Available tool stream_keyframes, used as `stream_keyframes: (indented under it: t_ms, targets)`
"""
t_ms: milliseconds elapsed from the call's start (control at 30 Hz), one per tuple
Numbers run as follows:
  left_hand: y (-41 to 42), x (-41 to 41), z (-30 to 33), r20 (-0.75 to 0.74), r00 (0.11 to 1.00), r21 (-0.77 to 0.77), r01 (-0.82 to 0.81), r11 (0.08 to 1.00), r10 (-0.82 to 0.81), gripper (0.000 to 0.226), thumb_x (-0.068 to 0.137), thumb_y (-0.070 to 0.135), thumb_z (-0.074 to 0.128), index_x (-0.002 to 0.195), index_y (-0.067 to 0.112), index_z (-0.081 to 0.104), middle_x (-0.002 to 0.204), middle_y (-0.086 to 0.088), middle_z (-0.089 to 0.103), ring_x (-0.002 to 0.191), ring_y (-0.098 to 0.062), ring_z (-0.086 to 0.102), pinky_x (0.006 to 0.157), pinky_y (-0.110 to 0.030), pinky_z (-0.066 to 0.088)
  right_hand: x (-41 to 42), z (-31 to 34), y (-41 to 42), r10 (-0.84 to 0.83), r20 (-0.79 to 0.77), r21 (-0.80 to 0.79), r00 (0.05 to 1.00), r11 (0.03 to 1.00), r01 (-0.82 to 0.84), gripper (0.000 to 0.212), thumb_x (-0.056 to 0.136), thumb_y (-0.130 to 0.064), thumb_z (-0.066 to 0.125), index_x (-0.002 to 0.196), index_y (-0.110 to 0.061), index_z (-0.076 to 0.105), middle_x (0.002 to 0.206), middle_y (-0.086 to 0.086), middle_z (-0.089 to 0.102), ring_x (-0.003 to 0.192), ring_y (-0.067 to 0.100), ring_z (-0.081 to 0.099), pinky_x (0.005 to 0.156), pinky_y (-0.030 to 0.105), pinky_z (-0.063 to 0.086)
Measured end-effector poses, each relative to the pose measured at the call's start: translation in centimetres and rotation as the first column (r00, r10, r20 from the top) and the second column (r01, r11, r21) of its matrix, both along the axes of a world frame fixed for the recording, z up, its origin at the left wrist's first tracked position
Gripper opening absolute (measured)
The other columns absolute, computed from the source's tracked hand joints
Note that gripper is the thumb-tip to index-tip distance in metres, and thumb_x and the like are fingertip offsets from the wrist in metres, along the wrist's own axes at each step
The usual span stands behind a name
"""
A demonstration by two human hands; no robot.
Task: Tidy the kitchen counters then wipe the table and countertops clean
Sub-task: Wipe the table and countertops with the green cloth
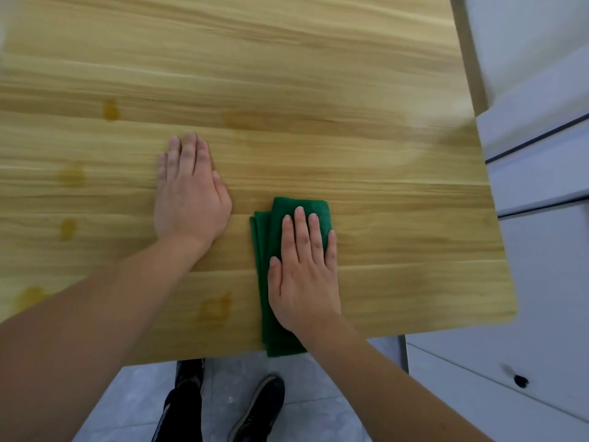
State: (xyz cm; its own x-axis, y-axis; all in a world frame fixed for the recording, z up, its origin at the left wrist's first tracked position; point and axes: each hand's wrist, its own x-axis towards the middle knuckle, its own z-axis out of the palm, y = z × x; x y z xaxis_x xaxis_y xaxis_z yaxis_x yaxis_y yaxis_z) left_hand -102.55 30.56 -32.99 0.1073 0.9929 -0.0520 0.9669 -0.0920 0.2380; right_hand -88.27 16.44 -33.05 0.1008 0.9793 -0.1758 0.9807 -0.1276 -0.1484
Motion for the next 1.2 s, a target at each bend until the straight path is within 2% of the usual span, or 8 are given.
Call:
stream_keyframes:
  t_ms: [267, 600, 767, 1033, 1200]
  targets:
    - [0.0, 0.1, -0.1, -0.004, 1.0, -0.018, 0.001, 1.0, -0.001, 0.058, 0.103, 0.029, 0.019, 0.156, 0.009, 0.013, 0.164, -0.009, 0.009, 0.151, -0.024, 0.001, 0.123, -0.04, 0.002, -0.3, 0.2, 11.8, -0.039, -0.006, -0.018, 0.999, 0.999, 0.039, 0.06, 0.101, -0.039, 0.01, 0.154, -0.014, -0.005, 0.161, 0.004, -0.012, 0.147, 0.02, -0.016, 0.119, 0.049, -0.005]
    - [0.3, -0.3, -0.5, 0.006, 1.0, -0.027, 0.002, 1.0, -0.002, 0.058, 0.103, 0.028, 0.022, 0.156, 0.009, 0.011, 0.164, -0.008, 0.005, 0.152, -0.024, -0.002, 0.123, -0.041, 0.001, -0.5, 0.2, 21.2, 0.059, 0.037, -0.032, 0.998, 0.998, -0.058, 0.06, 0.101, -0.039, 0.01, 0.154, -0.015, -0.003, 0.162, 0.001, -0.011, 0.148, 0.019, -0.015, 0.12, 0.047, -0.006]
    - [-0.1, -0.4, -0.4, 0.003, 1.0, -0.04, 0.011, 0.999, -0.011, 0.058, 0.103, 0.029, 0.019, 0.156, 0.009, 0.01, 0.165, -0.008, 0.004, 0.151, -0.024, -0.003, 0.123, -0.04, -0.001, -0.9, 0.0, 18.7, 0.053, 0.029, 0.002, 0.998, 0.999, -0.053, 0.059, 0.102, -0.04, 0.009, 0.155, -0.015, -0.001, 0.162, 0.001, -0.009, 0.148, 0.018, -0.012, 0.12, 0.045, -0.004]
    - [-0.1, -0.5, -0.5, 0.028, 0.999, -0.033, 0.017, 0.999, -0.016, 0.057, 0.103, 0.029, 0.02, 0.156, 0.009, 0.012, 0.164, -0.008, 0.006, 0.152, -0.024, -0.001, 0.124, -0.042, 0.004, -3.7, 0.5, 7.8, 0.003, -0.027, 0.037, 1.0, 0.999, -0.002, 0.059, 0.102, -0.038, 0.014, 0.155, -0.012, 0.007, 0.162, 0.004, 0.0, 0.149, 0.02, -0.006, 0.121, 0.048, 0.001]
    - [-0.4, -0.7, -0.5, 0.051, 0.999, -0.018, 0.015, 1.0, -0.014, 0.057, 0.104, 0.029, 0.019, 0.156, 0.009, 0.012, 0.164, -0.009, 0.006, 0.151, -0.024, -0.001, 0.124, -0.043, 0.006, -5.1, 0.3, 3.0, -0.037, 0.004, 0.013, 0.999, 0.999, 0.037, 0.059, 0.102, -0.037, 0.015, 0.154, -0.011, 0.011, 0.162, 0.005, 0.004, 0.149, 0.021, -0.003, 0.12, 0.05, 0.006]
